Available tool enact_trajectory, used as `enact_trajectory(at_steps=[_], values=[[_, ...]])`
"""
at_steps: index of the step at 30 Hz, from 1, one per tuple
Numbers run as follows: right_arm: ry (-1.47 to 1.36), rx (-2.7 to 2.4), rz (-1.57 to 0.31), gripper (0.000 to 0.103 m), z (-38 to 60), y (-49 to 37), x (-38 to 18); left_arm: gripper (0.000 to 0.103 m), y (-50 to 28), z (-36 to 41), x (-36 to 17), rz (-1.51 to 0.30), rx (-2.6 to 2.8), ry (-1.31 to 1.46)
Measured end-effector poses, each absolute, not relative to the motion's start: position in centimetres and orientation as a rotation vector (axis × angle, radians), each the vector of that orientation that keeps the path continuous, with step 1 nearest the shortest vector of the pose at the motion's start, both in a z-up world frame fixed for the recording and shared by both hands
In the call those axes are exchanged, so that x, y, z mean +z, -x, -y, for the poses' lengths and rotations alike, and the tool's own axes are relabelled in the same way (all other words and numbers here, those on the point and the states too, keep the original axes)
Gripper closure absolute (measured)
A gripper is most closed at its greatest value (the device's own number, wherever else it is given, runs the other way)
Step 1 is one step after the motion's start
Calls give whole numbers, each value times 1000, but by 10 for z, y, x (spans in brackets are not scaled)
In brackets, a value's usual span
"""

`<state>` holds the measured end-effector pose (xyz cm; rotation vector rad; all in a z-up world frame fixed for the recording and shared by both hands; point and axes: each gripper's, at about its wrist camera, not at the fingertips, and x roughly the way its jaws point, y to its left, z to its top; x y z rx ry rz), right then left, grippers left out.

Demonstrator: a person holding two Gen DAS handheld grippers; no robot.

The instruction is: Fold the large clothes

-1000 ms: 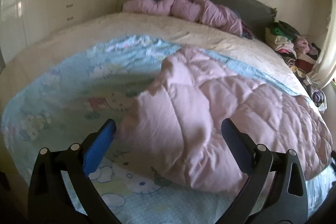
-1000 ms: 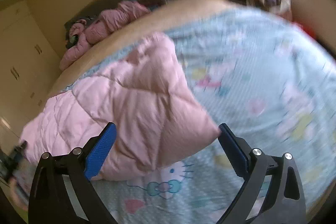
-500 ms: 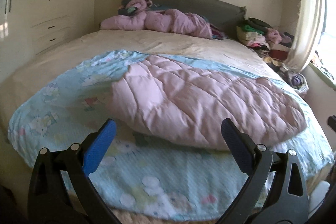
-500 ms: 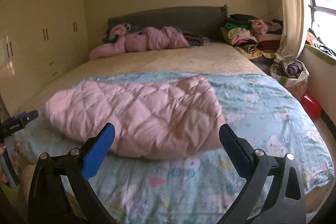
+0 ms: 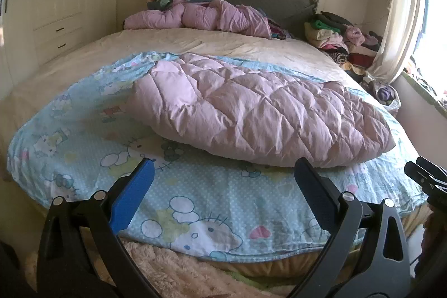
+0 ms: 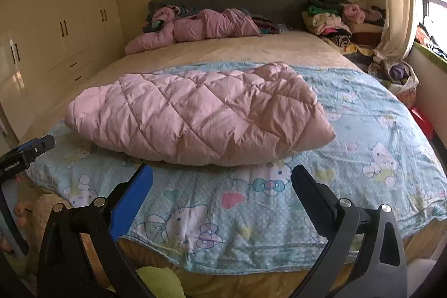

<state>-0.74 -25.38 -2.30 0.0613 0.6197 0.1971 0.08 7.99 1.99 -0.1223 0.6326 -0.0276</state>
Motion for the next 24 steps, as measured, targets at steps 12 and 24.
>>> enact_trajectory(at_steps=[12, 24], values=[[-73, 197, -621, 4, 255, 7, -22, 9, 1, -76, 21, -628, -38, 123], [-73, 200, -615, 4, 255, 9, -20, 9, 3, -74, 23, -635, -28, 113]])
